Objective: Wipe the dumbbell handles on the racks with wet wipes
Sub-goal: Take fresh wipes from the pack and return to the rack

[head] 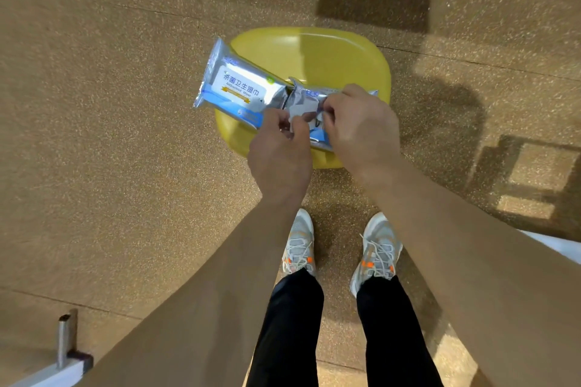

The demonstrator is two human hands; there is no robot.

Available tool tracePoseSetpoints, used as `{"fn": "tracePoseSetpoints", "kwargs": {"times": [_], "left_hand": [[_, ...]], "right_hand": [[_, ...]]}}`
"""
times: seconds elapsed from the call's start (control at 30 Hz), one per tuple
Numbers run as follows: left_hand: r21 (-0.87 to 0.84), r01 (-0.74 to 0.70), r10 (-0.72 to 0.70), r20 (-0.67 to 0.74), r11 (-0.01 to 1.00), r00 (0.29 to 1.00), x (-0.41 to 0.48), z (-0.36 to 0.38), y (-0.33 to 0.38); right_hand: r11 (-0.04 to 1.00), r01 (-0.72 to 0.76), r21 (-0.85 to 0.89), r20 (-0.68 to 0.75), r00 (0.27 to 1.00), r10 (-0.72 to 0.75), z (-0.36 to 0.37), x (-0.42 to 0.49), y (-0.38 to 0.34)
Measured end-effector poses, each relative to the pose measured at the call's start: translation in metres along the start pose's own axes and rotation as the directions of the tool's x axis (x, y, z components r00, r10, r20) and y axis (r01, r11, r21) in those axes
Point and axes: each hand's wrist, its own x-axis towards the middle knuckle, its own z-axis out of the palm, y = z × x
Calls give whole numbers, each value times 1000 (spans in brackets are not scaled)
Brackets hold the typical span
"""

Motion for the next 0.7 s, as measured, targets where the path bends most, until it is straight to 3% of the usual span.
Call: {"fn": "tracePoseSetpoints", "kwargs": {"times": [0.13,0.37,0.7], "left_hand": [[27,-67,67,23,997,998,1,-4,-4],[57,-56,53,63,997,997,5,-8,2],[61,-72,67,81,996,994,2,-9,3]], "right_hand": [[995,92,-32,-8,996,-92,3,6,4],[964,233,-126,76,971,-225,-4,10,10],[885,267,-383,163,962,-220,0,12,1]]}}
